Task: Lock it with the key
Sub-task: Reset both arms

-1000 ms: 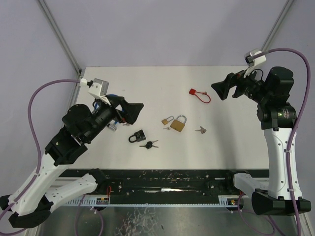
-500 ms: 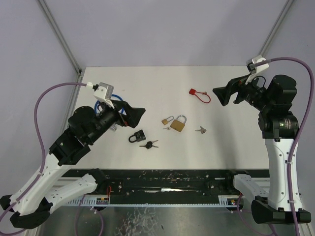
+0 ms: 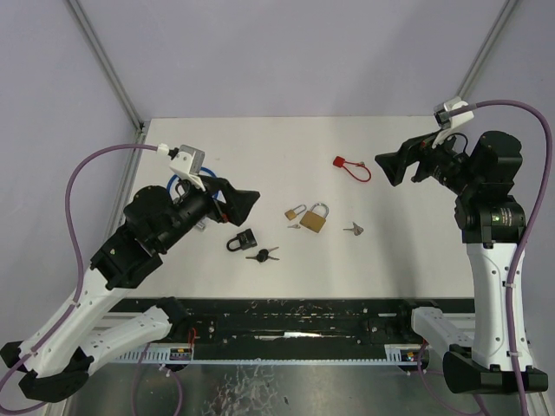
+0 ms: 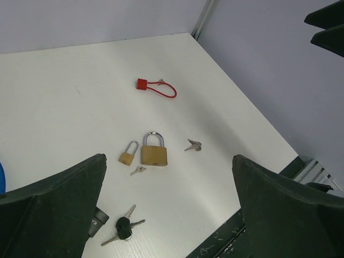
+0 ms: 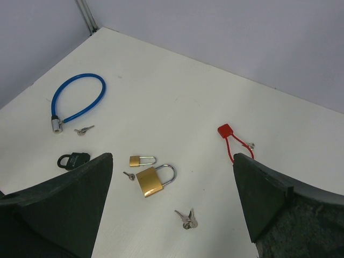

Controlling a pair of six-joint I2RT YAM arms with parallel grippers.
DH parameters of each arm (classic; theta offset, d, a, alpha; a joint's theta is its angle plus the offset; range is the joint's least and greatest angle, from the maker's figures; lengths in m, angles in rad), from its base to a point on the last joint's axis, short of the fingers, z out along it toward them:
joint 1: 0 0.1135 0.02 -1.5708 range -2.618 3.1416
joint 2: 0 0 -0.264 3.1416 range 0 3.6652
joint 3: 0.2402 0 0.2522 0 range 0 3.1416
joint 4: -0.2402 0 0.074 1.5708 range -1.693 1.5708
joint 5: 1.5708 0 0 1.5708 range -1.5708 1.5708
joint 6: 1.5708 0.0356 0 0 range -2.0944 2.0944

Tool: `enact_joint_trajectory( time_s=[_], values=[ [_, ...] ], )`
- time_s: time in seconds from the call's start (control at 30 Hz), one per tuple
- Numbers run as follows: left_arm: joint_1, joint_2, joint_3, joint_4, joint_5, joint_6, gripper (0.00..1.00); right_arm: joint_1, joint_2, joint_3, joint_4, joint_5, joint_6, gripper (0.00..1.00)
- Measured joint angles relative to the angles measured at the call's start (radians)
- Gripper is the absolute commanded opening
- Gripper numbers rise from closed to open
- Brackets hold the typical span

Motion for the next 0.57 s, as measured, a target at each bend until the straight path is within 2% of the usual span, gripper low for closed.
enact_joint_trajectory(
  time_s=[0.57],
  values=[
    [0.0,0.008,-0.003,0.032,0.025,0.014,1.0,0.0,0.013,0.0,0.003,0.001,0.014,0.99]
  ],
)
